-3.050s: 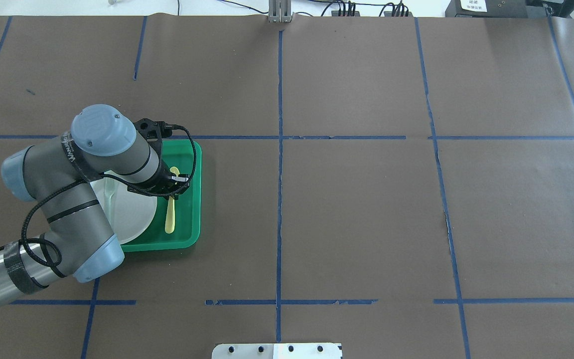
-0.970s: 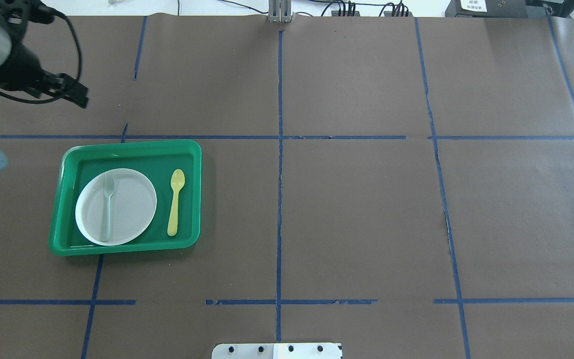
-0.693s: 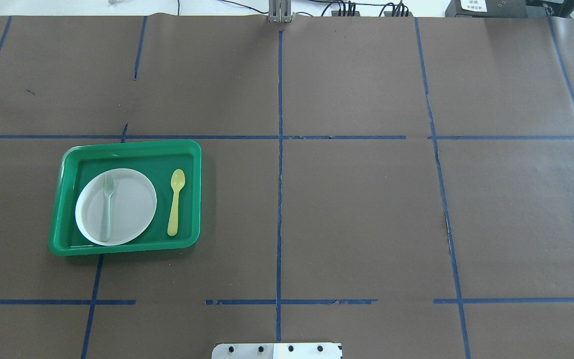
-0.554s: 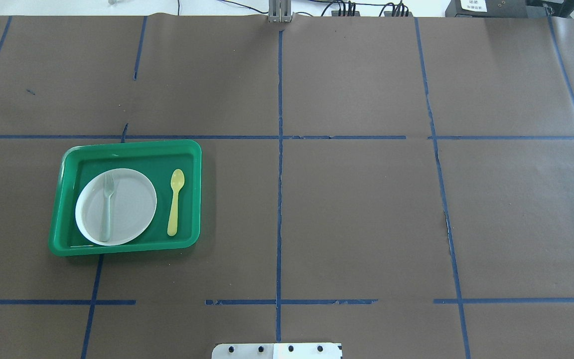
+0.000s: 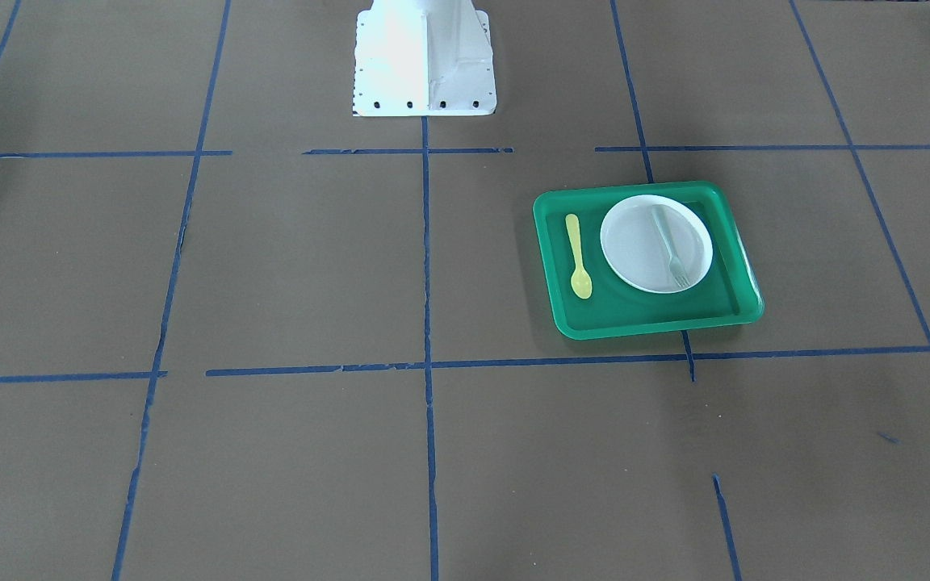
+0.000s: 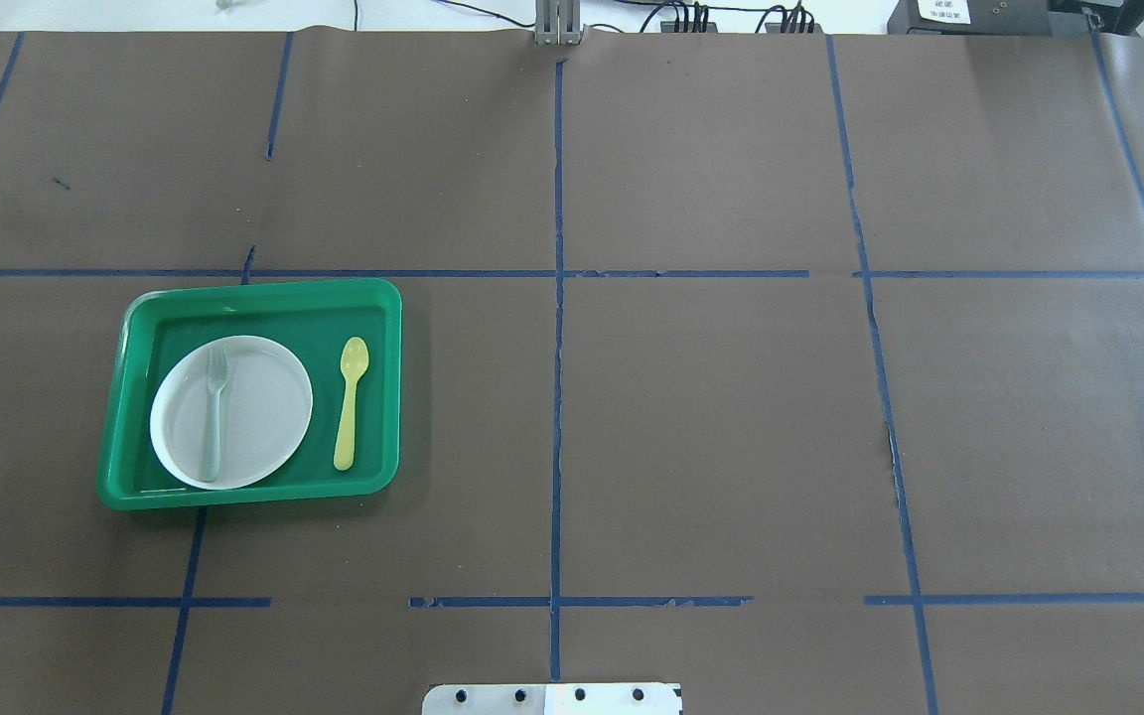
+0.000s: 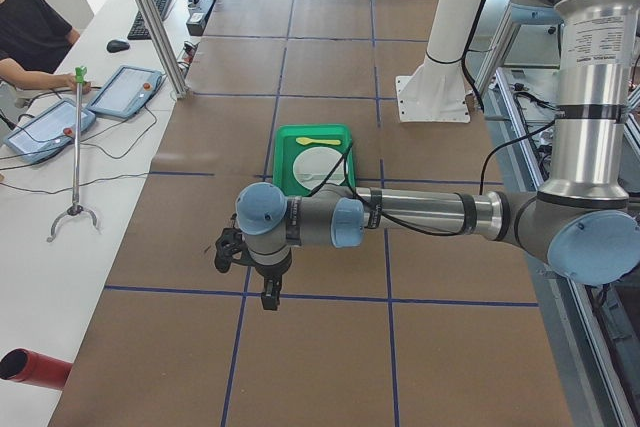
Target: Place spoon
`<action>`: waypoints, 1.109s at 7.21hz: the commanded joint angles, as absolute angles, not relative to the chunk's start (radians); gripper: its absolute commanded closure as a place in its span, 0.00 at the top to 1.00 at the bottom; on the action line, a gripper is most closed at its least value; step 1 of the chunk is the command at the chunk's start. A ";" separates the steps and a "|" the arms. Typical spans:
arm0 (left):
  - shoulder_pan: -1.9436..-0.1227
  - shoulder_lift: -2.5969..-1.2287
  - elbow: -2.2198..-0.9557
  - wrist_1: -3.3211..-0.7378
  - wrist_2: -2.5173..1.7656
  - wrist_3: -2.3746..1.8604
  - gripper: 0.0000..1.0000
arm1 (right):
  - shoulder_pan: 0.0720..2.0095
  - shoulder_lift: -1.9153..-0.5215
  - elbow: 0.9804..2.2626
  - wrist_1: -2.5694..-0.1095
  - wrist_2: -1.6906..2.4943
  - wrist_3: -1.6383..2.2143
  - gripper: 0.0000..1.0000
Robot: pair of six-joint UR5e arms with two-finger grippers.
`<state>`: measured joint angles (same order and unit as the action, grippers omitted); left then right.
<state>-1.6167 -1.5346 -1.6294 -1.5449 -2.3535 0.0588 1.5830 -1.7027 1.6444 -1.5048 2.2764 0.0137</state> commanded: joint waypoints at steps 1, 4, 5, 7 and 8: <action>-1.631 -1.503 -1.628 -1.574 -2.353 0.081 1.00 | 1.583 -1.703 1.644 -1.505 2.276 0.012 1.00; -1.631 -1.494 -1.631 -1.575 -2.359 0.140 1.00 | 1.583 -1.703 1.644 -1.505 2.276 0.012 1.00; -1.631 -1.496 -1.625 -1.572 -2.374 0.137 1.00 | 1.583 -1.703 1.644 -1.505 2.276 0.014 1.00; -1.631 -1.497 -1.621 -1.572 -2.375 0.133 1.00 | 1.583 -1.703 1.644 -1.505 2.276 0.014 1.00; -1.629 -1.502 -1.620 -1.574 -2.370 0.129 1.00 | 1.583 -1.703 1.644 -1.505 2.276 0.014 1.00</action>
<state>-1.6304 -1.4978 -1.6222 -1.5729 -2.3728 0.1332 1.5830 -1.7027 1.6444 -1.5048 2.2764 0.0138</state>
